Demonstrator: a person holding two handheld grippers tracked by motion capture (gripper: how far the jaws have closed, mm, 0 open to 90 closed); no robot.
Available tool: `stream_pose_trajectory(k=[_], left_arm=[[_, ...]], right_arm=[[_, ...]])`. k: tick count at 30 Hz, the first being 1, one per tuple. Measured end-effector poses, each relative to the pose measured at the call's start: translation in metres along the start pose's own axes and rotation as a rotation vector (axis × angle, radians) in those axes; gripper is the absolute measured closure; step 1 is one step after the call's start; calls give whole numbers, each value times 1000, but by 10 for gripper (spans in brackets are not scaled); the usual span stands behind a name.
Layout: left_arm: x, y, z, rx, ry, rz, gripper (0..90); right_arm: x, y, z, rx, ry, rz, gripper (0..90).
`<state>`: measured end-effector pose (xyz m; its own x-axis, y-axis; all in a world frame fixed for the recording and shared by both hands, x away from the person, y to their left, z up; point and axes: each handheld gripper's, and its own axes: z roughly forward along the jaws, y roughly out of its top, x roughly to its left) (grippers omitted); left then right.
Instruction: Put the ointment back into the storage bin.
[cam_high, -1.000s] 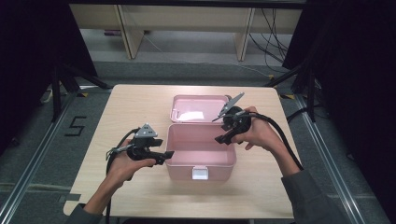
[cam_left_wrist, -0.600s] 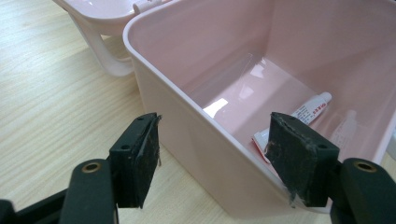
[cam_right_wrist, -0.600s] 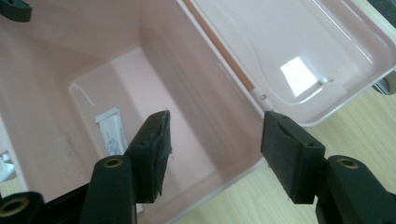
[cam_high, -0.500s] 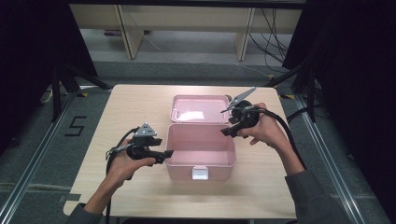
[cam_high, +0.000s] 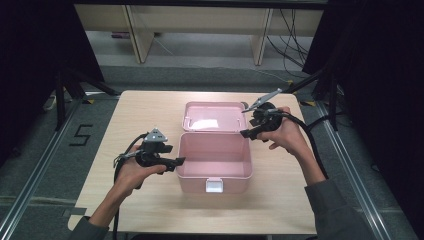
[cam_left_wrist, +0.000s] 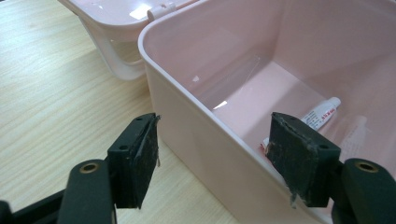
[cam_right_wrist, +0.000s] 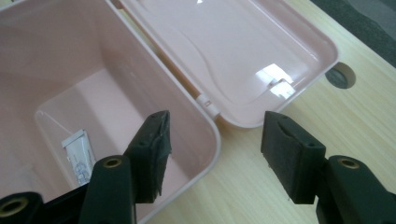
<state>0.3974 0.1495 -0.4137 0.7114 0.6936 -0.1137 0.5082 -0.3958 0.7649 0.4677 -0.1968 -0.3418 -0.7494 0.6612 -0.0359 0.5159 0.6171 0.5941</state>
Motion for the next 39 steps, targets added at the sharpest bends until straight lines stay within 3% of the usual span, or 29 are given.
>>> stream_pose_trajectory(k=[4, 5, 8, 10, 16, 22, 23, 27, 29, 33, 39], left_arm=[[5, 3, 3, 11, -5, -2, 328], [7, 6, 3, 9, -1, -3, 327], [12, 12, 3, 0, -4, -14, 331], [14, 16, 4, -5, 1, -18, 332], [17, 27, 10, -7, -5, -36, 334], [25, 34, 18, 10, 24, -56, 339], [25, 35, 20, 12, 25, -56, 342], [27, 38, 27, 27, 33, -41, 364], [27, 38, 30, 23, 37, -41, 381], [28, 39, 35, 25, 54, -32, 416], [30, 44, 39, 34, 38, -19, 495]], right_arm=[[-6, -3, -3, -7, -16, 14, 431], [-9, -4, -3, -15, -19, -3, 432], [-12, -4, -5, -9, -22, 51, 436], [-16, -4, -5, -18, -23, 44, 437], [-24, -4, -4, -28, -43, 83, 440], [-28, -3, 2, -27, -56, 96, 438], [-29, -3, 3, -29, -55, 82, 438], [-31, -2, 9, -40, -69, 122, 444], [-34, -2, 11, -42, -72, 103, 459], [-39, -1, 19, -61, -90, 135, 478], [-47, 1, 29, -72, -105, 164, 499]])
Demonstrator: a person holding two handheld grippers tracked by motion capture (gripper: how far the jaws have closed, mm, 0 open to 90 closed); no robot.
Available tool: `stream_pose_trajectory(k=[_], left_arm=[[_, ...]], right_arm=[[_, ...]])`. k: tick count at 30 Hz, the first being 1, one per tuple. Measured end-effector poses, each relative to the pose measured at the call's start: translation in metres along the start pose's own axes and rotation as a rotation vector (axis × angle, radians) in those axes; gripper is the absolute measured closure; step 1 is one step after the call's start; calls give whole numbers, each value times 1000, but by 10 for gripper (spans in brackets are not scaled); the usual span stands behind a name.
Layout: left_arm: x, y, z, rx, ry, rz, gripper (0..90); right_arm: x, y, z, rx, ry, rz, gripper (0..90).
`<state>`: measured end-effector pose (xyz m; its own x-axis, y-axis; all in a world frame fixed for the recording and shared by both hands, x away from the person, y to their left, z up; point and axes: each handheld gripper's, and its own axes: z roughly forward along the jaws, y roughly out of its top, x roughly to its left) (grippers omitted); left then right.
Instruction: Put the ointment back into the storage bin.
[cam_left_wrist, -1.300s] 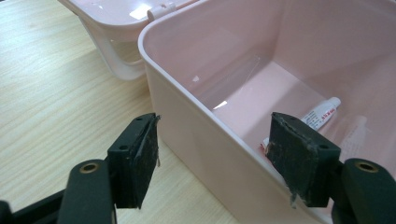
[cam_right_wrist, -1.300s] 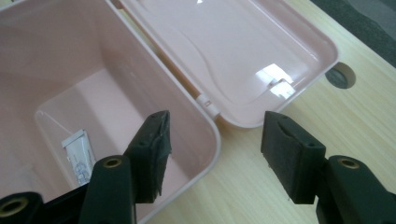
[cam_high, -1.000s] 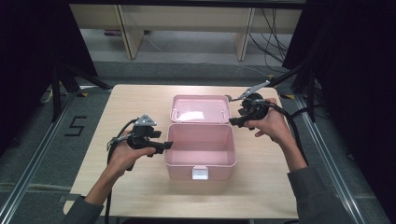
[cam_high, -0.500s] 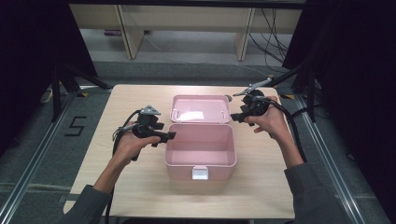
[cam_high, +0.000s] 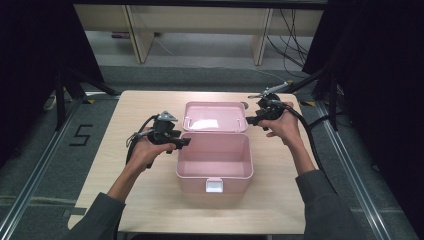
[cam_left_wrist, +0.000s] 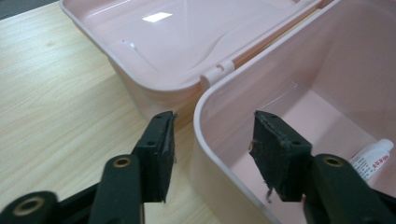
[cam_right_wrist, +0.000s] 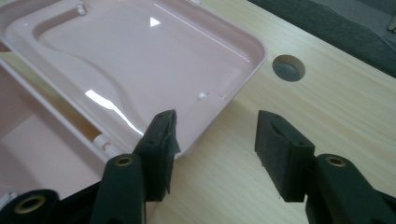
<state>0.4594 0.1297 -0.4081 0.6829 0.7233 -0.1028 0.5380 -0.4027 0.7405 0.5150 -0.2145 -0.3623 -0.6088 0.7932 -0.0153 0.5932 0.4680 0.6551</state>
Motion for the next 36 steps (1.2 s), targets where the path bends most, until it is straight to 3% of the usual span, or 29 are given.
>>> stream_pose_trajectory(k=[6, 7, 8, 10, 11, 14, 19, 20, 21, 26, 29, 33, 34, 36], left_arm=[[2, 5, 6, 16, 8, 13, 563], [2, 6, 8, 19, 7, 14, 579], [2, 6, 9, 19, 8, 20, 608], [3, 6, 11, 25, -3, 35, 669], [2, 6, 12, 21, -3, 37, 702], [1, 6, 12, 24, 20, 54, 764], [2, 6, 11, 25, 11, 69, 776], [2, 6, 10, 24, 12, 75, 777], [2, 6, 10, 24, 10, 74, 778], [3, 5, 10, 22, 6, 75, 779], [3, 6, 10, 21, 0, 74, 779], [4, 5, 11, 18, 4, 75, 779], [4, 5, 11, 19, -4, 72, 779], [4, 5, 11, 16, -4, 70, 779]], right_arm=[[-3, 2, 8, -8, -17, 1, 507], [-2, 2, 8, 5, -14, 24, 507], [-3, 2, 10, -1, -20, 9, 507], [-2, 2, 10, 8, -20, 28, 506], [-2, 2, 13, -15, -27, 24, 506], [-1, 3, 11, 0, -23, 37, 503], [-4, 4, 14, -25, -28, 38, 510], [-4, 5, 16, -37, -34, 59, 514], [-5, 5, 17, -36, -37, 42, 514], [-6, 9, 23, -16, -34, 87, 540], [-7, 11, 28, -11, -50, 78, 557], [-6, 14, 36, -3, -36, 100, 586], [-7, 14, 40, -20, -54, 84, 594], [-7, 14, 42, 3, -56, 93, 606]])
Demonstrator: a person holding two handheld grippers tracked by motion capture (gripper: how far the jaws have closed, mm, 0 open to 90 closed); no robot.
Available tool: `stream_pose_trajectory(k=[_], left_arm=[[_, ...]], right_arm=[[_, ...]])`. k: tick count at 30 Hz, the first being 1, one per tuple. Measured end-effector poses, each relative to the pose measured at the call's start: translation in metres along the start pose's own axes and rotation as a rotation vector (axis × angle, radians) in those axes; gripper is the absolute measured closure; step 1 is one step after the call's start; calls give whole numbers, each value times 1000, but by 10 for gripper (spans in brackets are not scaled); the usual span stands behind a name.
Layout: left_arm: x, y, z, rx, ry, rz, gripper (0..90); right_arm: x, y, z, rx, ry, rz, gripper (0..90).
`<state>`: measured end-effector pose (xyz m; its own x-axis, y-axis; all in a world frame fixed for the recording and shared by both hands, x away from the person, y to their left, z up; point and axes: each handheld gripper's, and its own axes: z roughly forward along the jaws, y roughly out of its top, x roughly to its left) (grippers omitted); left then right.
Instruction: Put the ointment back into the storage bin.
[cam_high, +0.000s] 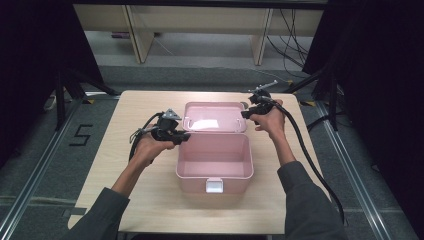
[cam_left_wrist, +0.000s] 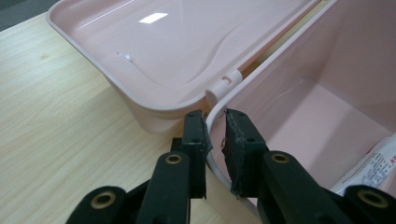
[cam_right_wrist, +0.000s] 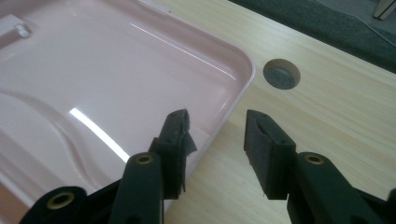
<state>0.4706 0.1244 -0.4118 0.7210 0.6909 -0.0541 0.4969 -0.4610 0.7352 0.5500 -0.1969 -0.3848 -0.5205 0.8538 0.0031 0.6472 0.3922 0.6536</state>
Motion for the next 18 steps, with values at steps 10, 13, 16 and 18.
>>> stream_pose_trajectory(k=[10, 13, 16, 18], left_arm=[[-1, 0, 0, 3, 1, 10, 779], [-1, 0, 0, 2, 9, 12, 779], [-1, 0, 0, 1, 9, 11, 778], [-2, 0, 0, 2, 11, 14, 779]], right_arm=[[-4, 3, 12, -16, -22, 35, 626], [-3, 3, 10, -4, -19, 28, 630], [-2, 4, 9, -13, -24, 38, 634], [-3, 4, 8, -9, -26, 44, 634]])
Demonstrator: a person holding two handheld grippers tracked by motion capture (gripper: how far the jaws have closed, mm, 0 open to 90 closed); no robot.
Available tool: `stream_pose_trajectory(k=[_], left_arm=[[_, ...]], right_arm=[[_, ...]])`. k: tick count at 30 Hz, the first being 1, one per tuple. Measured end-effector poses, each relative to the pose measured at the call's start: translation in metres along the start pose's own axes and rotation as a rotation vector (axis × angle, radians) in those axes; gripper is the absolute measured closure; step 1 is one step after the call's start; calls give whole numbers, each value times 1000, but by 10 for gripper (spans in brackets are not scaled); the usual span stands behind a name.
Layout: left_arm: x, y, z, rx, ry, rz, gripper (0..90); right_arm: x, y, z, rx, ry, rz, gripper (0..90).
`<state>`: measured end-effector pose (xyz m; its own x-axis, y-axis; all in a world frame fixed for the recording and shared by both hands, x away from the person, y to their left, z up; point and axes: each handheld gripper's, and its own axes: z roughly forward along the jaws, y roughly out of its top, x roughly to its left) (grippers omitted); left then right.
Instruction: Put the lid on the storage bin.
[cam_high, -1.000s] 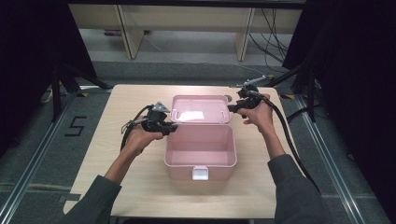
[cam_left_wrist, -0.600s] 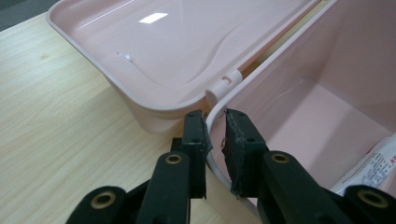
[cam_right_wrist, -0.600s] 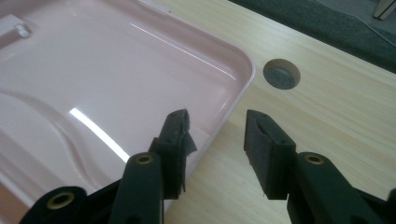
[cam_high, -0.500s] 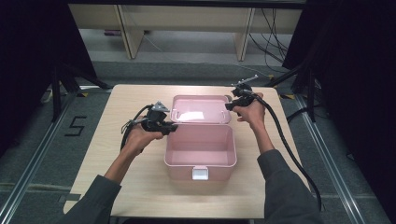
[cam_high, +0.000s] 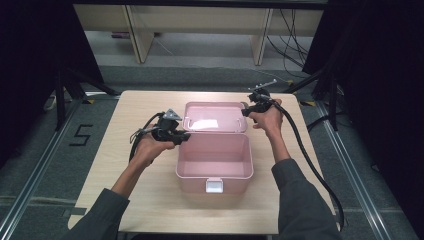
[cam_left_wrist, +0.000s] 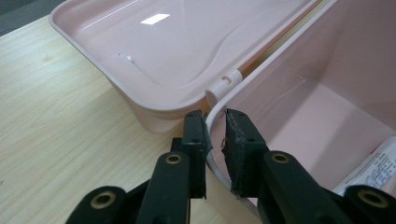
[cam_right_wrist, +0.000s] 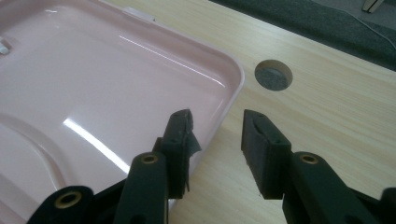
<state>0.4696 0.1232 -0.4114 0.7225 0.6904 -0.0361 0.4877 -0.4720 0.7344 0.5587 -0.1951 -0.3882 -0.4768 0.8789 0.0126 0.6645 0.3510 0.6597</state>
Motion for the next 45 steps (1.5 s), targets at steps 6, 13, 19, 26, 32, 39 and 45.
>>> stream_pose_trajectory(k=[6, 13, 19, 26, 32, 39, 45], left_arm=[[1, 0, 0, 0, -5, -3, 778], [0, 0, 0, -2, 1, 3, 778], [1, 0, 1, -4, -2, 4, 778], [0, 0, 1, -3, 0, 7, 777], [0, 0, 1, -3, 1, 8, 777], [1, 1, 2, -6, 4, 12, 777], [0, 1, 2, -7, 4, 18, 777]], right_arm=[[-5, 0, 5, 5, 2, 8, 650], [-6, 2, 11, 17, -4, -23, 659], [-8, 2, 18, 18, -7, 13, 664], [-5, 2, 25, 46, -6, 13, 677], [-3, 2, 31, 59, -13, 21, 698], [-2, 2, 33, 66, -20, 43, 715], [1, 3, 33, 60, -39, 72, 744]])
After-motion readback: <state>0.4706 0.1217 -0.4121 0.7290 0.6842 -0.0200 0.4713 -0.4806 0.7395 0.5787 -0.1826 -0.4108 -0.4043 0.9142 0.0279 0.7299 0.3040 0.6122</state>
